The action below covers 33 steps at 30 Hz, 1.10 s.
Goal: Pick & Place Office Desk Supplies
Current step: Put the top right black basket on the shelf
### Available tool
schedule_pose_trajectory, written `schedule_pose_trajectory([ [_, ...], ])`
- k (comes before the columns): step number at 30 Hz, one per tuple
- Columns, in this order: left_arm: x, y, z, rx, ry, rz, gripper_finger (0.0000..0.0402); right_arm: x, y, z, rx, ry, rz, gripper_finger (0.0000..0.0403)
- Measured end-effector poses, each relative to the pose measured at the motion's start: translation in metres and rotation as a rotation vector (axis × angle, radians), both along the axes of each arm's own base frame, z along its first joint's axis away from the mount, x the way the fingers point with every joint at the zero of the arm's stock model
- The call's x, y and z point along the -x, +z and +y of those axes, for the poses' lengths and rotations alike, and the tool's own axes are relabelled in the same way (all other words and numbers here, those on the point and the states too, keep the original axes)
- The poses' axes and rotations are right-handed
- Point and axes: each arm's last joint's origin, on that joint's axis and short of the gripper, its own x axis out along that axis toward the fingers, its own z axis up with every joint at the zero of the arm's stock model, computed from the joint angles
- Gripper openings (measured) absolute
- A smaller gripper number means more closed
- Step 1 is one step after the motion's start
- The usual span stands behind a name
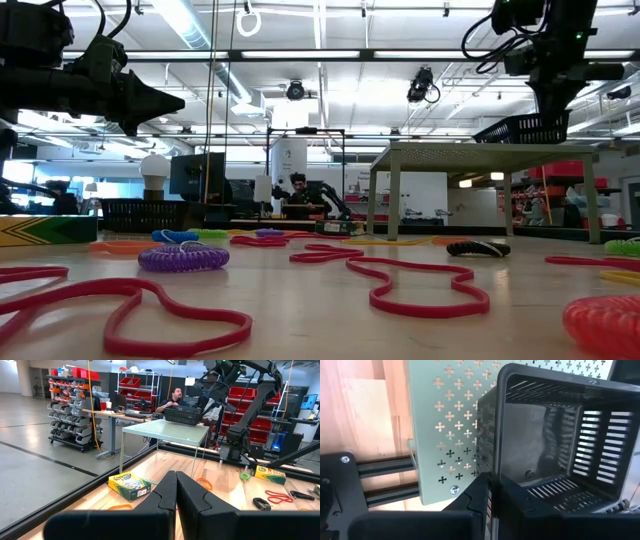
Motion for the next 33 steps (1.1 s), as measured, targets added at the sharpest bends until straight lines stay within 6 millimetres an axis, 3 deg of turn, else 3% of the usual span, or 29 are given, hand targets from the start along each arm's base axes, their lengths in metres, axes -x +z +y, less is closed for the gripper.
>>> schedule_pose_trajectory([
  [33,0.0000,-0.0001,0.0000,0.000,0.000,0.000,0.0007,0.0009,-0.0005,0.0008,-0.009,-0.041,-0.008,0.0039],
])
